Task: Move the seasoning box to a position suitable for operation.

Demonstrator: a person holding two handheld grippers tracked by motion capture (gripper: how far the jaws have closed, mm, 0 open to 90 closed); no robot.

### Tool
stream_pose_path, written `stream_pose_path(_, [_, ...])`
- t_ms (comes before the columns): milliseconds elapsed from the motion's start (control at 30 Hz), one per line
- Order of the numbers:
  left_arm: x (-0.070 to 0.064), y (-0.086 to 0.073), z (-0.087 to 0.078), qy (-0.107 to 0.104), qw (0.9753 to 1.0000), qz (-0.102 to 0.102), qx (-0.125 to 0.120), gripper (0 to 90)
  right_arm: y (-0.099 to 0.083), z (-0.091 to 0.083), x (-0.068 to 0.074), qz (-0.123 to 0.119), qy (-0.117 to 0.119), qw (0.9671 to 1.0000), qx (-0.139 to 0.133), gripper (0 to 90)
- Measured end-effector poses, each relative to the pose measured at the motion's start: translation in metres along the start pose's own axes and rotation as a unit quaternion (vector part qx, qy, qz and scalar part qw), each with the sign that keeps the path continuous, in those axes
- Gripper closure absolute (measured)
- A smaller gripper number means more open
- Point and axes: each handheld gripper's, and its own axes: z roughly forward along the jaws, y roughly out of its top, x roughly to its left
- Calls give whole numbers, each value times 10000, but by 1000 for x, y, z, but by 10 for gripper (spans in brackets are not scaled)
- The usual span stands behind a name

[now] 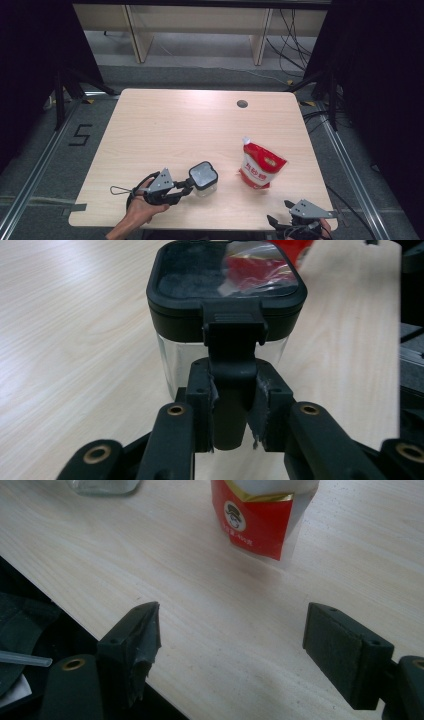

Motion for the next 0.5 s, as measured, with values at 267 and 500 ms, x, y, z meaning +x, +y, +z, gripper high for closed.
stream_pose_path(267, [-19, 2, 9, -425, 9988, 225, -41, 722, 1, -1, 0, -63, -60, 10000, -21, 243])
stream_pose_path(500, [-23, 3, 10, -572, 9978, 325, -71, 722, 1, -1, 1, -107, -49, 9999, -42, 245])
